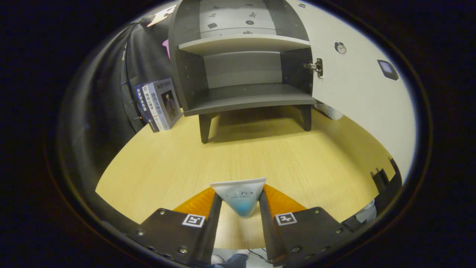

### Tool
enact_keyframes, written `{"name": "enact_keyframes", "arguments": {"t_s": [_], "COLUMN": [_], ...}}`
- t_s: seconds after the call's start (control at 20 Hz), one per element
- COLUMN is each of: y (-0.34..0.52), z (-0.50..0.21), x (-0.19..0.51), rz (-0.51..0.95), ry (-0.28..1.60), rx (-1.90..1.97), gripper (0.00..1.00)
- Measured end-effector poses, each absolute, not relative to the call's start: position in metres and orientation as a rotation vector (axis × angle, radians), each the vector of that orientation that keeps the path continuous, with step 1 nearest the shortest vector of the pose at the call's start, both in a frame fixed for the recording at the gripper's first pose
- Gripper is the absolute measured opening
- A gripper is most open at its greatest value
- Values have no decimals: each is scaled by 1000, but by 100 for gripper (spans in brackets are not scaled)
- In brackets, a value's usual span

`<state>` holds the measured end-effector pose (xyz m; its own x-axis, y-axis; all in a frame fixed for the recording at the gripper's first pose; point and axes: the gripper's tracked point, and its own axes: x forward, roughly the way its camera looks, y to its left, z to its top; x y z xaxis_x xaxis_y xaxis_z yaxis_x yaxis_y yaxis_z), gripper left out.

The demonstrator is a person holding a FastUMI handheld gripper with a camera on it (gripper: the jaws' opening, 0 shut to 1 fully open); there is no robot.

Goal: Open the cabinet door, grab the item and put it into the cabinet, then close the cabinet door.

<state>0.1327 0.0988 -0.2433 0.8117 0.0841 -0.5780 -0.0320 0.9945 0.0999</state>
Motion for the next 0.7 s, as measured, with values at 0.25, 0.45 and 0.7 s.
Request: {"name": "enact_keyframes", "arguments": {"t_s": [0.25, 0.45, 0.7], "y": [97, 97, 93], "z": [-234, -218, -190], "x": [135, 144, 163], "rz": [78, 92, 101], "ry": [612, 569, 502], "rx": [82, 76, 54], "gripper": [54, 54, 54]}}
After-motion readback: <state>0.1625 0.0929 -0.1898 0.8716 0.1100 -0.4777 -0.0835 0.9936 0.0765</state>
